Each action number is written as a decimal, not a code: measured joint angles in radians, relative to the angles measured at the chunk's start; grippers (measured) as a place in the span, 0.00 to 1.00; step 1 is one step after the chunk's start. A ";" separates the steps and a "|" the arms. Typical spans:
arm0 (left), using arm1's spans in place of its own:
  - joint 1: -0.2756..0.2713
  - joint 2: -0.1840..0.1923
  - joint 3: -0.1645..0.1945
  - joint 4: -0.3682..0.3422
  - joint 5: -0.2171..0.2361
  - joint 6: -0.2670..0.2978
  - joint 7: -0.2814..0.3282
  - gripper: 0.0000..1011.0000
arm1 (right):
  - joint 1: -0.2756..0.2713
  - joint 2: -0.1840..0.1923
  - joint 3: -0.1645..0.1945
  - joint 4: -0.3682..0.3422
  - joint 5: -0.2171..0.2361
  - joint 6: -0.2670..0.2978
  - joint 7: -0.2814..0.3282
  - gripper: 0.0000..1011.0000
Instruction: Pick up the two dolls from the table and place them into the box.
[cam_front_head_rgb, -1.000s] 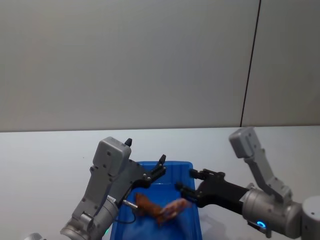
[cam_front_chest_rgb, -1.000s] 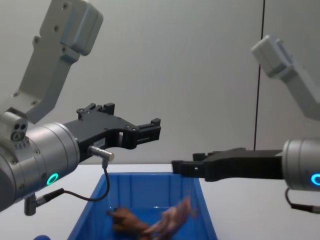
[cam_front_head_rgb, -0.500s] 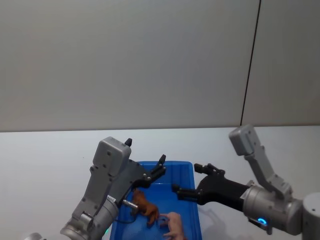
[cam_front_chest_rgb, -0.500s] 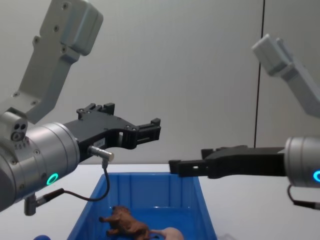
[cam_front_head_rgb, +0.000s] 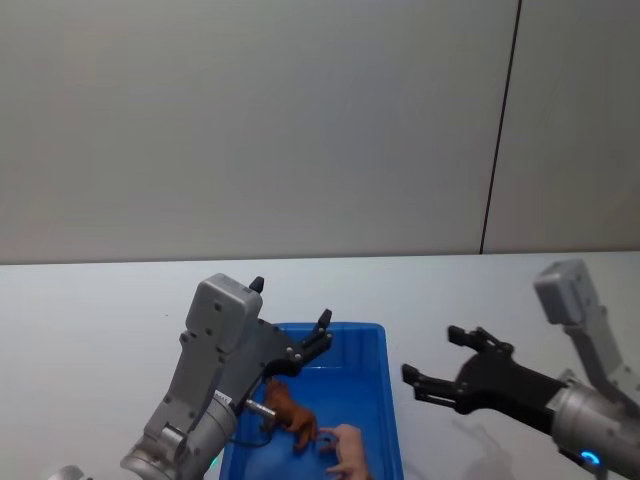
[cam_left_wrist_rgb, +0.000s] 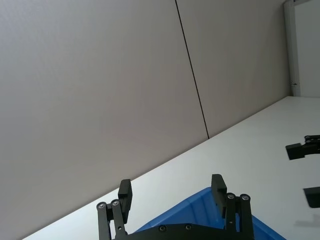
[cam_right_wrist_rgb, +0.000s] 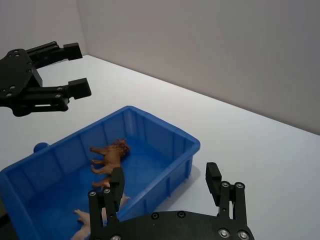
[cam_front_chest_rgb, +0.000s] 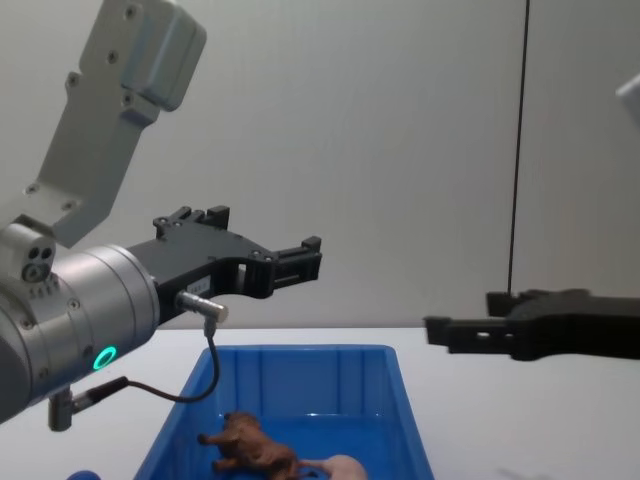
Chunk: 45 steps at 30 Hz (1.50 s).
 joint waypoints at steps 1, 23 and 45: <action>0.000 0.000 0.000 0.000 0.000 0.000 0.000 0.99 | -0.009 0.009 0.005 -0.007 0.006 -0.007 -0.002 0.99; 0.044 0.060 -0.027 -0.056 0.008 0.046 0.019 0.99 | -0.064 0.066 0.037 -0.047 0.046 -0.050 -0.017 0.99; 0.231 0.237 -0.083 -0.183 -0.125 0.162 0.092 0.99 | -0.074 0.076 0.043 -0.054 0.053 -0.058 -0.020 0.99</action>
